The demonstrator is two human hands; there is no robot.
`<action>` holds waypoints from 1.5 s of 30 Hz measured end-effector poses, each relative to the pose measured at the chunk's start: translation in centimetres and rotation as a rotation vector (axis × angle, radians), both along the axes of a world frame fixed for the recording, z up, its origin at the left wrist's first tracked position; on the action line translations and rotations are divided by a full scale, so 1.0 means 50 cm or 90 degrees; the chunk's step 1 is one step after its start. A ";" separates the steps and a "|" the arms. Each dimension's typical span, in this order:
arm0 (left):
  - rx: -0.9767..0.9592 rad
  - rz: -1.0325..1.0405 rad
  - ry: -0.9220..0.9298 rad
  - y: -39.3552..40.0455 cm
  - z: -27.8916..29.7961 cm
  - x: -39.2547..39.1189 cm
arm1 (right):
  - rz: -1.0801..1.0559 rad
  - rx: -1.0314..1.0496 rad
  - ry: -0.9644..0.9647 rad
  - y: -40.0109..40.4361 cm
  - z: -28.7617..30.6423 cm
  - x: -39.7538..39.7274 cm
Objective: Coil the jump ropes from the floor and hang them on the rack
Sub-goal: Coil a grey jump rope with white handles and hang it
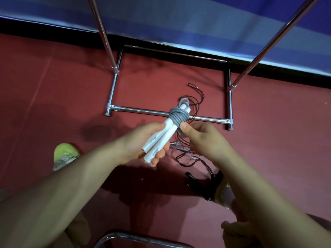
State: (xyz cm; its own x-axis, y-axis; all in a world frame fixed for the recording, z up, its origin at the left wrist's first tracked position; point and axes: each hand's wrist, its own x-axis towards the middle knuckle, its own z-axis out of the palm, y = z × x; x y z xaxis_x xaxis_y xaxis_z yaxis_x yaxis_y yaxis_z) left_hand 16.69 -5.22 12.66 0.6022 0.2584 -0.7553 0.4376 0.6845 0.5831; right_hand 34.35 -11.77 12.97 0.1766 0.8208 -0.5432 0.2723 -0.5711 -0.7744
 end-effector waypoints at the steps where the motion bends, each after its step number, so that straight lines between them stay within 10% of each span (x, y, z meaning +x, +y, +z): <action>1: 0.041 0.004 0.021 0.000 0.000 0.004 | 0.010 -0.007 0.005 -0.001 0.000 -0.004; 25: 0.441 -0.105 0.209 0.001 0.006 -0.005 | -0.080 -0.047 0.203 -0.005 0.011 -0.024; 38: -0.232 0.006 -0.199 0.000 0.037 -0.013 | -0.045 0.146 0.515 -0.002 0.010 -0.013; 45: -0.012 -0.020 -0.090 -0.006 0.045 0.002 | -0.037 0.114 0.314 0.000 0.014 -0.011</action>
State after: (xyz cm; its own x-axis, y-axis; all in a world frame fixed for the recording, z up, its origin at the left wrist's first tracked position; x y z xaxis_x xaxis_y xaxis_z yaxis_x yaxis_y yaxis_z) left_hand 16.78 -5.54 14.91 0.7103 0.2247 -0.6670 0.3730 0.6835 0.6274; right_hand 33.81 -11.77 13.65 -0.0163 0.9050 -0.4251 -0.1767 -0.4211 -0.8896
